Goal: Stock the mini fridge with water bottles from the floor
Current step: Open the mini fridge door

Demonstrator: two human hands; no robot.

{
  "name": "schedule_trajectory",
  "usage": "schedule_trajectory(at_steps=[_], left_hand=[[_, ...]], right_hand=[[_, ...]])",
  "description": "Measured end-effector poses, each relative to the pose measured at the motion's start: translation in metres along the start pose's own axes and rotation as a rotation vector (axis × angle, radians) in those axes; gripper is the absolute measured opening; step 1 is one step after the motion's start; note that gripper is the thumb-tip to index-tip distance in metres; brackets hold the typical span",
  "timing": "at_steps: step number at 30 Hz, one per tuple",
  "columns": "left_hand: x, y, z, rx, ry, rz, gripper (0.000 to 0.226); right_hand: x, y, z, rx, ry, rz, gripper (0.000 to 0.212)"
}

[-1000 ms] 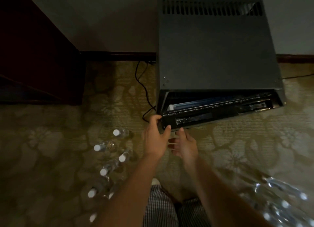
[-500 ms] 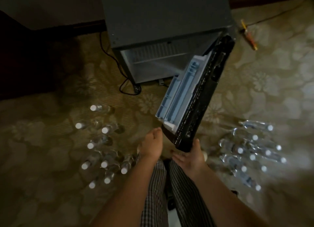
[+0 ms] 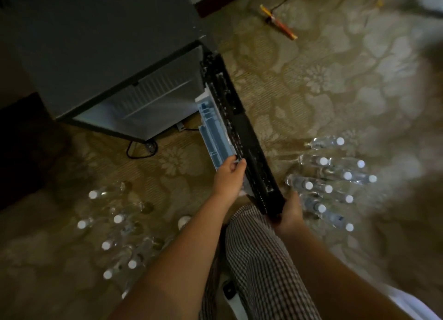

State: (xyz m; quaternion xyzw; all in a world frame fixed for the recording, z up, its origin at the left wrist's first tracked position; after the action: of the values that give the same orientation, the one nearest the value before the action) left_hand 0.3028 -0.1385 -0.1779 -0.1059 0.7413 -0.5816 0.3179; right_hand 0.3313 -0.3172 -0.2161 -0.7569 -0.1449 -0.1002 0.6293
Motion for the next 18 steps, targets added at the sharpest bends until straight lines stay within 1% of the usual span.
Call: schedule_trajectory(at_steps=[4,8,9,12,14,18], left_hand=[[-0.020,0.003,0.031,-0.035,-0.045,-0.068,0.040],[-0.040,0.005,0.065,-0.016,-0.100,-0.089,0.037],[-0.045,0.005,0.074,-0.006,-0.111,-0.093,0.037],[-0.061,0.006,0.096,0.022,-0.126,-0.113,0.042],[-0.074,0.007,0.111,0.038,-0.111,-0.105,0.044],[-0.101,0.008,0.118,0.005,0.004,-0.031,0.034]], right_hand=[[0.055,0.013,-0.021,-0.029,0.023,-0.056,0.044],[0.112,0.026,-0.031,-0.013,-0.063,-0.149,0.032],[0.125,0.031,-0.032,-0.016,-0.069,-0.169,0.031],[0.165,0.046,-0.034,-0.047,-0.126,-0.279,0.042],[0.193,0.052,-0.034,-0.052,-0.175,-0.371,0.041],[0.233,0.047,-0.029,-0.046,-0.239,-0.553,0.040]])
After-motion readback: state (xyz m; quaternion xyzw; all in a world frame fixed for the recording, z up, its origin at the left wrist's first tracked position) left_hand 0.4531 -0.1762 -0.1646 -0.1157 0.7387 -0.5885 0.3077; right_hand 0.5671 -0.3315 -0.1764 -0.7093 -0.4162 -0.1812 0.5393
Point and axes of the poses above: each hand's wrist, its own y-axis towards the middle knuckle, its own z-axis out of the palm, x = y × z, the point moved 8 cm from there along y, towards the middle knuckle, and after that the axes turned 14 degrees about -z, right-handed, at the moved point
